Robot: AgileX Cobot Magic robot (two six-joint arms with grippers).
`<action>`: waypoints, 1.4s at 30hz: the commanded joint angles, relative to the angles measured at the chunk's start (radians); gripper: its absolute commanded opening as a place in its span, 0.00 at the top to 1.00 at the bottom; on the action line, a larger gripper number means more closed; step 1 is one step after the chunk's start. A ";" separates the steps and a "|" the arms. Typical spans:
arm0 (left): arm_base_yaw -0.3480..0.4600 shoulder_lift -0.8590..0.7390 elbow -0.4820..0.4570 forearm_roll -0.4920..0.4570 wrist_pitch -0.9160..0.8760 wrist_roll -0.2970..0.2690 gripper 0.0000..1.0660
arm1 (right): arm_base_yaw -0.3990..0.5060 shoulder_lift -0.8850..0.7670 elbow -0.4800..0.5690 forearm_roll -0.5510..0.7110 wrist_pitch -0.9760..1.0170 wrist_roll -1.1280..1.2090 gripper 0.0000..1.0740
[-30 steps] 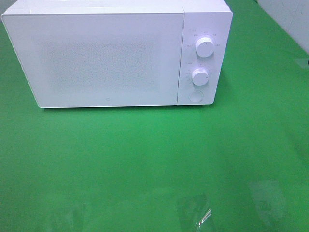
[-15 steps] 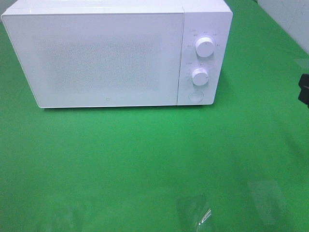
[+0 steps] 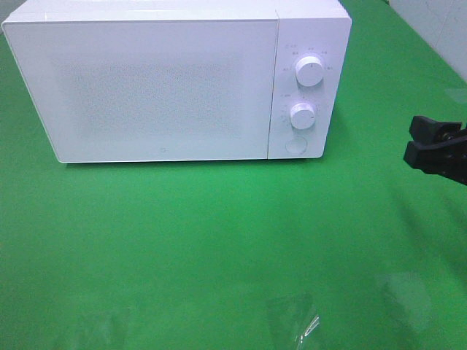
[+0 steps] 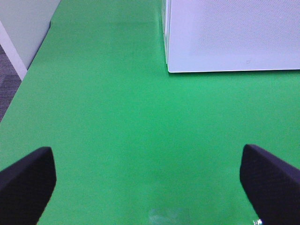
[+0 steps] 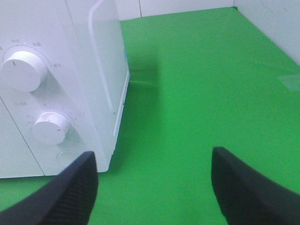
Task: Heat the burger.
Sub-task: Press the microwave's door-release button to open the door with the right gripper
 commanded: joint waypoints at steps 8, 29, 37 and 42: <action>0.005 -0.018 0.002 0.002 0.002 -0.007 0.06 | 0.273 0.127 0.001 0.359 -0.238 -0.149 0.38; 0.005 -0.018 0.002 0.002 0.002 -0.007 0.06 | 0.563 0.326 -0.174 0.536 -0.278 -0.142 0.38; 0.005 -0.018 0.002 0.002 0.002 -0.007 0.06 | 0.563 0.329 -0.178 0.535 -0.283 0.193 0.39; 0.005 -0.018 0.002 0.002 0.002 -0.007 0.06 | 0.563 0.329 -0.178 0.534 -0.283 0.594 0.49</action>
